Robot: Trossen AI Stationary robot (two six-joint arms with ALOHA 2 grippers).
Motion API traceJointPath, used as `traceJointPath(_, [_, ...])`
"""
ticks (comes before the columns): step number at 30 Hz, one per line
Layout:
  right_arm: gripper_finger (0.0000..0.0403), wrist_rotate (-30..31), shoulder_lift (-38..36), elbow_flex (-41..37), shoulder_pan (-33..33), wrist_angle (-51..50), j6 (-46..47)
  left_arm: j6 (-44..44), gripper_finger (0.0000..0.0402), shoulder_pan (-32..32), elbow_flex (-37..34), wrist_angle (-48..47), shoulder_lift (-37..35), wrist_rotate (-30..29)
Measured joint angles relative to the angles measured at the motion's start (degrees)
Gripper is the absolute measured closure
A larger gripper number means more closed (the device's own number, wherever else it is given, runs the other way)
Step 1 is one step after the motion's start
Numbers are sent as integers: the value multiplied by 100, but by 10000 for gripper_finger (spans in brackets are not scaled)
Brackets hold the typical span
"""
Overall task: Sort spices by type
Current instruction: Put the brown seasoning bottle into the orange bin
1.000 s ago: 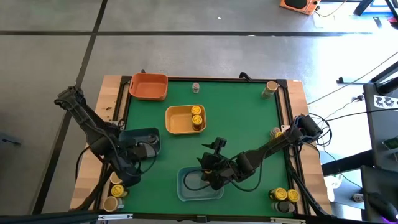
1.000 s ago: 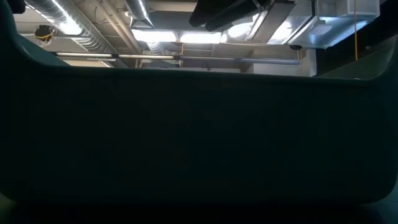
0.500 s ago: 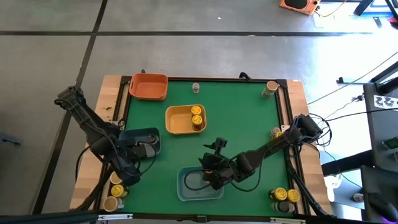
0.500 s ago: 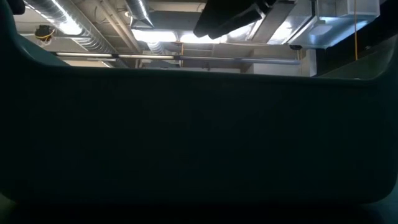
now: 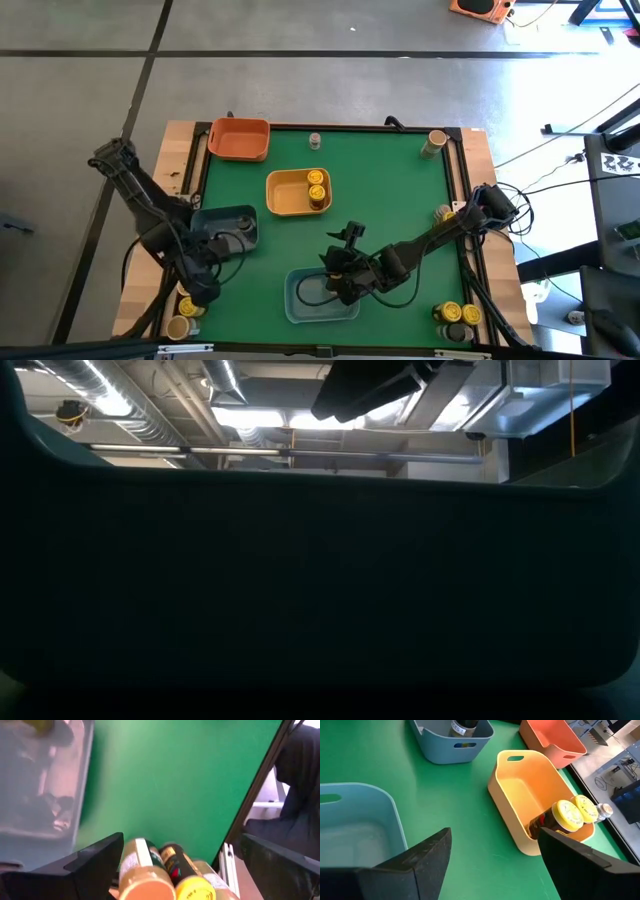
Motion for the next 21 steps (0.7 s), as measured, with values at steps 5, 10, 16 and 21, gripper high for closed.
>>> traceJointPath(5, [107,-1,0,0,0,0,-16,-666,11,-402,-1,-51,0,66])
traceJointPath(10, [107,-2,0,0,0,2,-1,-1940,11,-712,-5,-682,0,66])
traceJointPath(16, [107,-99,0,0,0,22,15,-3224,11,-987,-5,-754,25,-25])
traceJointPath(21, [107,-101,0,0,0,66,-20,-3741,11,-1116,-5,-864,244,-60])
